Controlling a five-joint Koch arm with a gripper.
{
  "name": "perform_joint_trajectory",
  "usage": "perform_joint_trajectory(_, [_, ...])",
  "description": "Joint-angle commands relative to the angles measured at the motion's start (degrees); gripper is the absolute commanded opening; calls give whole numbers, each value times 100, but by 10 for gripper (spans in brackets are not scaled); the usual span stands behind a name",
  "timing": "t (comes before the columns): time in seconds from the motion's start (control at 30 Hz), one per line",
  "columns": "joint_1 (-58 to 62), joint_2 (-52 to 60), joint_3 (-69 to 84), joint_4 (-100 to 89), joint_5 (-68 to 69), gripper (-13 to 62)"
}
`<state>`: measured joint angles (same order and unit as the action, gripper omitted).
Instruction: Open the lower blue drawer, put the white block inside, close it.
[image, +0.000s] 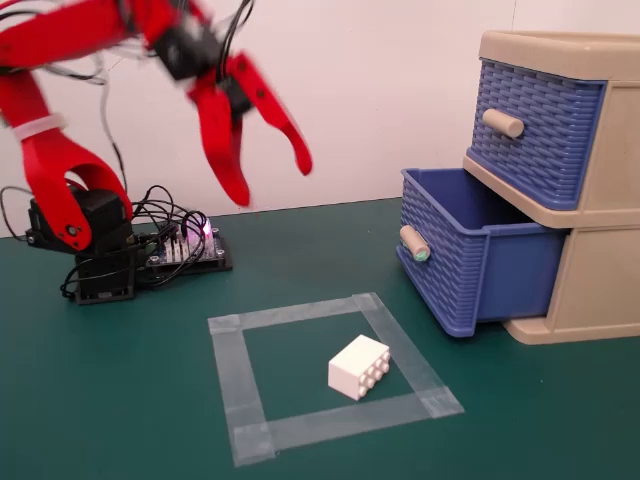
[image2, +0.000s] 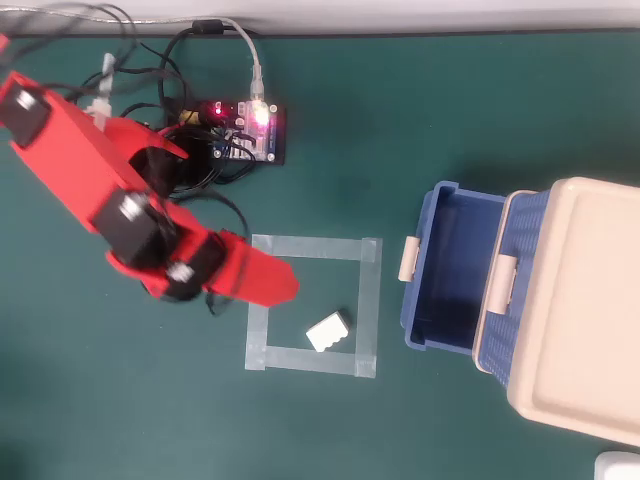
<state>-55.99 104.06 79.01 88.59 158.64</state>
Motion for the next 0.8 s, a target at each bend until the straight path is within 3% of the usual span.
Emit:
perform_joint_trajectory(0.0, [264,-1046,-905,677,615,339])
perform_joint_trajectory(0.13, [712,-2733,-2347,712,1863,338])
perform_joint_trajectory(0.27, [1046,-3604,-2962,642,2180,338])
perform_joint_trajectory(0.77, [993,-5019,-3331,-413,2470,338])
